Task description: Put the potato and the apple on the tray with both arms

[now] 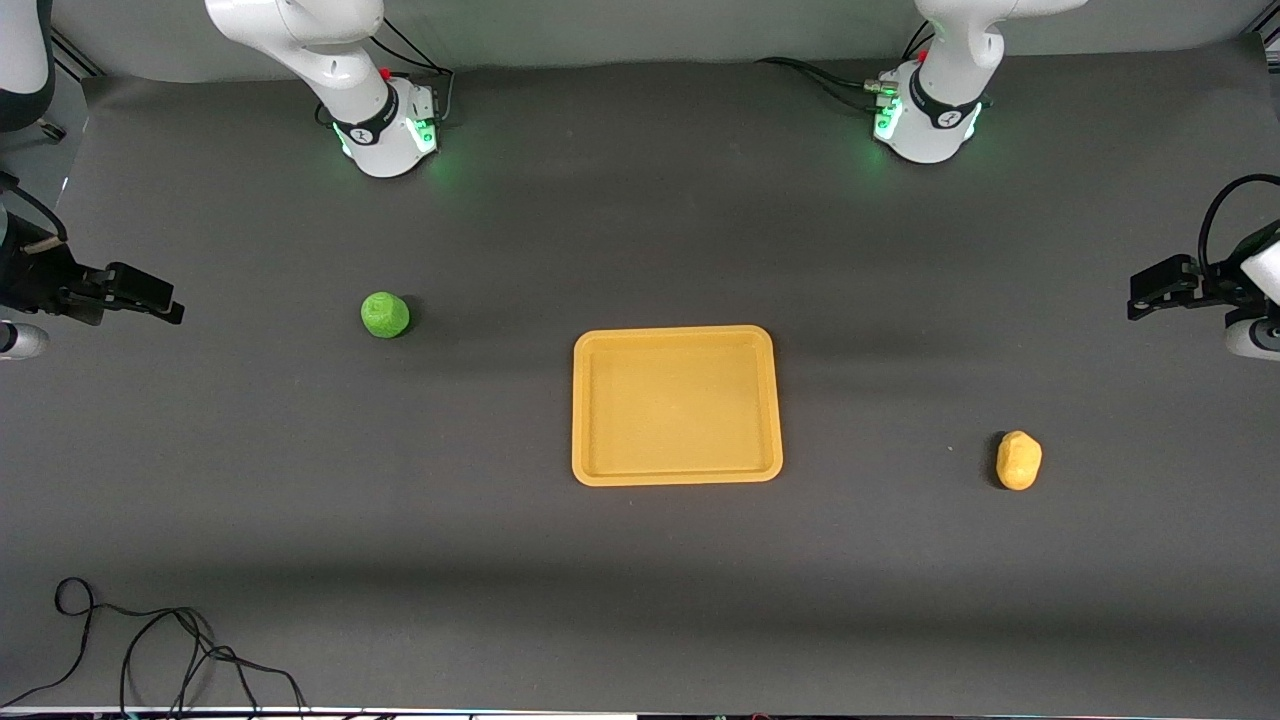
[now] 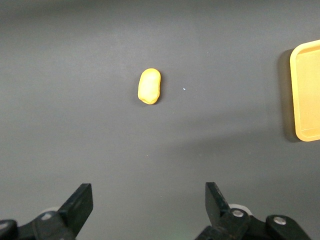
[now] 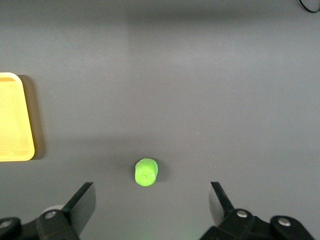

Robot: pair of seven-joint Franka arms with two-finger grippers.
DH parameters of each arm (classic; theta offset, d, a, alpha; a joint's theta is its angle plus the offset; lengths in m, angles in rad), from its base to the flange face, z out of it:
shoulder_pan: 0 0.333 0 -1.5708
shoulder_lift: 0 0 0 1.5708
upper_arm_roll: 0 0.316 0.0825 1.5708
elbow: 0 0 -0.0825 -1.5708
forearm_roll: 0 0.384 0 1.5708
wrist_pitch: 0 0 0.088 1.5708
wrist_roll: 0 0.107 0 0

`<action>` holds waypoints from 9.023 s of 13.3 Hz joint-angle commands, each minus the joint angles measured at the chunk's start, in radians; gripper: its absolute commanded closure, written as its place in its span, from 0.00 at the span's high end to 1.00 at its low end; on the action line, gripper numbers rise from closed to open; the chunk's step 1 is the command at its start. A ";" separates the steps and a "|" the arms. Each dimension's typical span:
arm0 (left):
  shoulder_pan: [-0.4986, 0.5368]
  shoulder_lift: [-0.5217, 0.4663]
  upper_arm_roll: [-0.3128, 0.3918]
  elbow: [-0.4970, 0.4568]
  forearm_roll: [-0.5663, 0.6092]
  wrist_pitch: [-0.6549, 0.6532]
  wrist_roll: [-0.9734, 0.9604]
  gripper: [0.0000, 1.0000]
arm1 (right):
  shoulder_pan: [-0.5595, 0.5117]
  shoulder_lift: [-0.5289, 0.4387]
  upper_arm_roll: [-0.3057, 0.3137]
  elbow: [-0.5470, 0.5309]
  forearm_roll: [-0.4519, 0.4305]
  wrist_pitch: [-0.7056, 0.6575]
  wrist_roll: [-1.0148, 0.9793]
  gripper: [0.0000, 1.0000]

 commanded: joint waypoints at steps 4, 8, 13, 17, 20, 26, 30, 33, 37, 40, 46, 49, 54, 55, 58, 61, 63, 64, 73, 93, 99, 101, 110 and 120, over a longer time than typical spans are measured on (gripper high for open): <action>-0.008 -0.018 -0.001 -0.013 0.005 0.002 -0.117 1.00 | 0.003 0.003 0.001 0.020 0.004 -0.015 -0.019 1.00; -0.004 -0.010 -0.001 -0.049 -0.001 0.049 -0.115 1.00 | 0.003 0.020 0.003 0.035 0.004 -0.015 -0.006 1.00; 0.006 0.195 0.000 -0.155 -0.021 0.358 -0.097 1.00 | 0.030 0.008 0.004 0.009 0.003 -0.014 -0.008 1.00; 0.009 0.374 0.005 -0.155 -0.019 0.569 -0.080 1.00 | 0.094 -0.116 0.003 -0.168 0.004 0.031 0.027 1.00; 0.051 0.482 0.005 -0.151 -0.021 0.637 0.041 1.00 | 0.142 -0.337 0.003 -0.478 0.004 0.147 0.064 1.00; 0.044 0.589 -0.003 -0.149 -0.125 0.679 0.051 0.92 | 0.157 -0.540 0.001 -0.744 0.001 0.198 0.064 1.00; 0.027 0.576 -0.003 -0.091 -0.117 0.628 0.035 0.39 | 0.159 -0.537 0.003 -0.842 -0.009 0.314 0.064 1.00; -0.008 0.544 -0.004 -0.031 -0.128 0.469 -0.085 0.00 | 0.159 -0.514 0.003 -0.984 -0.011 0.529 0.064 1.00; -0.160 0.493 -0.021 -0.002 -0.130 0.421 -0.402 0.00 | 0.161 -0.448 0.004 -1.124 -0.011 0.770 0.064 1.00; -0.279 0.499 -0.062 0.015 -0.133 0.445 -0.628 0.00 | 0.161 -0.335 0.003 -1.196 -0.011 0.980 0.064 1.00; -0.485 0.595 -0.129 -0.040 -0.159 0.602 -0.854 0.14 | 0.185 -0.083 0.000 -1.256 -0.009 1.316 0.064 1.00; -0.484 0.599 -0.129 -0.068 -0.151 0.619 -0.847 0.24 | 0.184 0.000 -0.002 -1.256 -0.009 1.407 0.061 1.00; -0.471 0.600 -0.122 -0.091 -0.133 0.605 -0.819 0.64 | 0.182 0.032 -0.005 -1.253 -0.009 1.415 0.053 0.54; -0.471 0.600 -0.122 -0.091 -0.133 0.605 -0.815 0.84 | 0.184 0.023 -0.005 -1.249 -0.009 1.395 0.053 0.44; -0.462 0.559 -0.122 -0.076 -0.131 0.518 -0.810 0.97 | 0.182 -0.070 -0.007 -1.153 -0.009 1.179 0.053 0.41; -0.401 0.435 -0.122 -0.040 -0.125 0.378 -0.805 0.98 | 0.182 -0.164 -0.008 -0.950 -0.009 0.827 0.053 0.41; -0.326 0.349 -0.122 -0.040 -0.066 0.334 -0.744 1.00 | 0.180 -0.172 -0.025 -0.744 -0.009 0.551 0.049 0.41; -0.279 0.320 -0.122 -0.040 -0.045 0.293 -0.697 1.00 | 0.179 -0.162 -0.030 -0.635 -0.009 0.448 0.049 0.41; 0.064 0.082 -0.122 -0.120 0.013 0.277 -0.138 1.00 | 0.237 0.193 -0.017 0.057 -0.003 0.227 0.073 0.41; 0.055 0.065 -0.130 -0.023 0.015 0.191 -0.081 1.00 | 0.819 0.983 -0.019 0.594 -0.012 0.499 0.797 0.44; 0.055 0.069 -0.130 -0.023 0.016 0.196 -0.081 1.00 | 0.834 1.008 -0.031 0.595 -0.038 0.542 0.816 1.00; 0.053 0.071 -0.130 -0.023 0.016 0.194 -0.081 1.00 | 0.835 0.949 -0.034 0.595 -0.049 0.519 0.859 1.00; 0.055 0.072 -0.130 -0.022 0.015 0.196 -0.081 1.00 | 0.800 0.538 -0.166 0.589 -0.055 0.050 0.671 1.00; 0.058 0.077 -0.130 0.001 0.013 0.209 -0.098 1.00 | 0.195 0.008 -0.025 0.006 -0.014 0.097 0.207 1.00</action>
